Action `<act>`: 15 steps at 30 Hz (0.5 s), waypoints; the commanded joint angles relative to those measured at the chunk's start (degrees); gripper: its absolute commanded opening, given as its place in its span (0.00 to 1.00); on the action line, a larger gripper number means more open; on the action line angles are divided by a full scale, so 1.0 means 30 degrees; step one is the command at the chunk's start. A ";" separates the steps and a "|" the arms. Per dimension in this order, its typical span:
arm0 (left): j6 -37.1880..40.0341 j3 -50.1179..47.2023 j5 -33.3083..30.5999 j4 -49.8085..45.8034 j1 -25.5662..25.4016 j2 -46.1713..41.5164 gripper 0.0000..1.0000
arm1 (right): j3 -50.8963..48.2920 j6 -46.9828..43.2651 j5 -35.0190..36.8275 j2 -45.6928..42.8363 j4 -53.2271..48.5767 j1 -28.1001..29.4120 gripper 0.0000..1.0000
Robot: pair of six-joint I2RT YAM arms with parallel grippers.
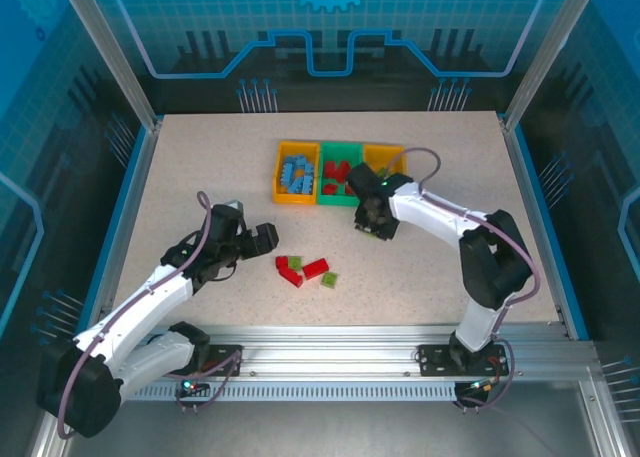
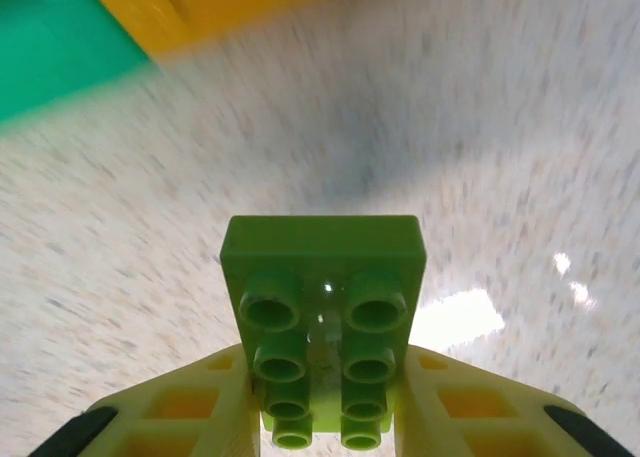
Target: Sort the legos into containers by color
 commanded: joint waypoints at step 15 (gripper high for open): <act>-0.6153 0.0101 0.1767 -0.2690 -0.3271 0.2336 0.99 | 1.4109 -1.1646 0.0022 0.9454 -0.3547 -0.4770 0.39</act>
